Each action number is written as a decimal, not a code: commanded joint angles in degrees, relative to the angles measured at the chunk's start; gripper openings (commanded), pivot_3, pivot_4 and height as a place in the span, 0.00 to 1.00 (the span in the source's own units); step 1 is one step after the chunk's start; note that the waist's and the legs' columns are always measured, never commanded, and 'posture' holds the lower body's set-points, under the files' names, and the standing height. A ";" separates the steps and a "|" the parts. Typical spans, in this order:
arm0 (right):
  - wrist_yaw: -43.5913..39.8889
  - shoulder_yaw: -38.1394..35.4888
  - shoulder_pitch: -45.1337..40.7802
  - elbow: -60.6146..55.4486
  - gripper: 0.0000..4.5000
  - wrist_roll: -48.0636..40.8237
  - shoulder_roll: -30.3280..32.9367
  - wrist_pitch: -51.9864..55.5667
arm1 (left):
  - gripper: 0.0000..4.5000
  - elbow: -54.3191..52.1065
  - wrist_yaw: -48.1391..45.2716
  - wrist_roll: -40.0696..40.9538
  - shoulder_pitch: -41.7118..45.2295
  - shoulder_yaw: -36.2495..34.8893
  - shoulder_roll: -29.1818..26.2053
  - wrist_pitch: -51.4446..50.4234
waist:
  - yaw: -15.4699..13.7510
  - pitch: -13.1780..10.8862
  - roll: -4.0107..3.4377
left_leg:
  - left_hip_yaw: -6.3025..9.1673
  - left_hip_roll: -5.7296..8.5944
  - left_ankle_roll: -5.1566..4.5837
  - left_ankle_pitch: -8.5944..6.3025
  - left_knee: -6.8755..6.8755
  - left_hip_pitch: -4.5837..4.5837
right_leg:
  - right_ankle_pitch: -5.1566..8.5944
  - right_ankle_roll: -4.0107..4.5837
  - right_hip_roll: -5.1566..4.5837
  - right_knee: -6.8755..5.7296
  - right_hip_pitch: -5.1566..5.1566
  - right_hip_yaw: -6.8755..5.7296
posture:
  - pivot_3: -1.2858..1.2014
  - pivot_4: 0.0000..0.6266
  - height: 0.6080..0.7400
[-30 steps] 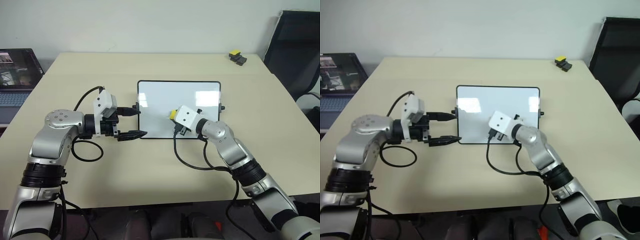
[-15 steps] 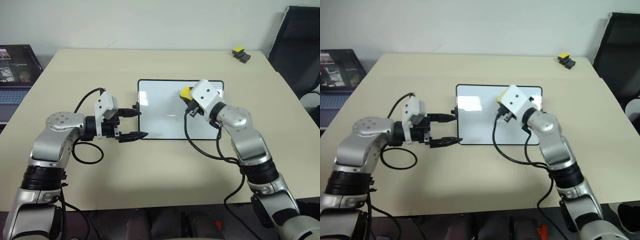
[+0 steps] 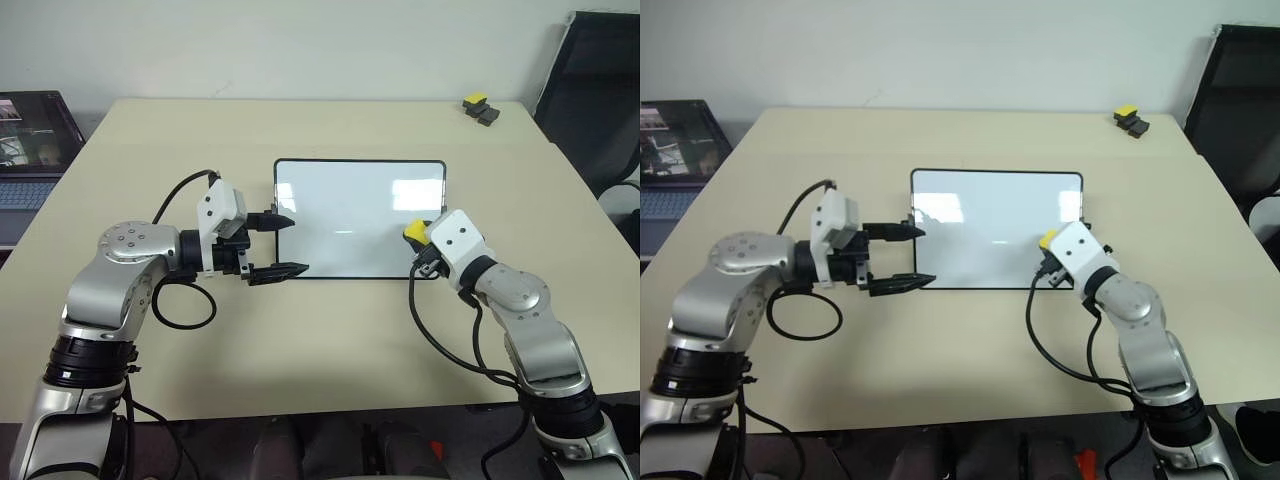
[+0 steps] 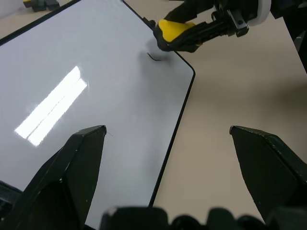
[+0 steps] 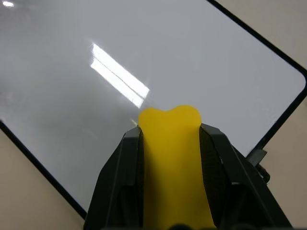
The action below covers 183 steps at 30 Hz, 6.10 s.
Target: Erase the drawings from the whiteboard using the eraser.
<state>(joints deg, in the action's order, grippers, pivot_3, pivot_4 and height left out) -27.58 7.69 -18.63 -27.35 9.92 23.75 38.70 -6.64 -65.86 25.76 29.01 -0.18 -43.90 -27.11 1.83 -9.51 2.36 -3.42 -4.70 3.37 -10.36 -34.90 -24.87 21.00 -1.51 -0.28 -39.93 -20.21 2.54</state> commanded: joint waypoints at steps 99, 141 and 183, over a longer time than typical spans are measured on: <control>4.30 1.06 -12.68 4.49 0.28 -4.33 -0.53 6.57 | 1.00 5.86 -6.69 -3.21 8.08 6.08 5.19 6.31 | -0.30 -0.06 -0.11 | 0.11 -0.02 -0.07 0.05 -0.18 0.34 | -0.10 -0.02 0.10 -0.04 0.47 -0.01 | 0.52 0.24 1.00; 8.99 3.34 -10.14 23.27 0.28 -1.43 -3.41 -8.55 | 1.00 5.17 -5.96 -2.77 7.28 5.37 4.40 5.77 | 0.10 -0.08 -0.14 | 0.01 0.01 -0.13 0.10 -0.16 0.07 | -0.13 -0.06 0.08 -0.05 0.15 0.06 | 0.52 0.24 1.00; 0.83 -17.25 10.69 -1.25 0.28 -14.31 9.36 9.88 | 1.00 -5.96 -5.52 2.64 2.18 4.87 3.62 1.37 | 0.03 -0.09 -0.16 | 0.03 0.05 -0.07 0.05 -0.05 0.06 | -0.10 -0.12 0.09 0.05 0.18 0.05 | 0.52 0.24 1.00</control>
<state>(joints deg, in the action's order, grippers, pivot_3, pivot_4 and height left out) -26.38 -8.68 -7.89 -29.05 -3.80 32.48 49.64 -10.88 -70.50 27.11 30.07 4.64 -40.18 -25.84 1.86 -9.60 2.20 -3.40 -4.64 3.30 -10.30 -34.95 -24.81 20.91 -1.62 -0.18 -39.87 -20.02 2.59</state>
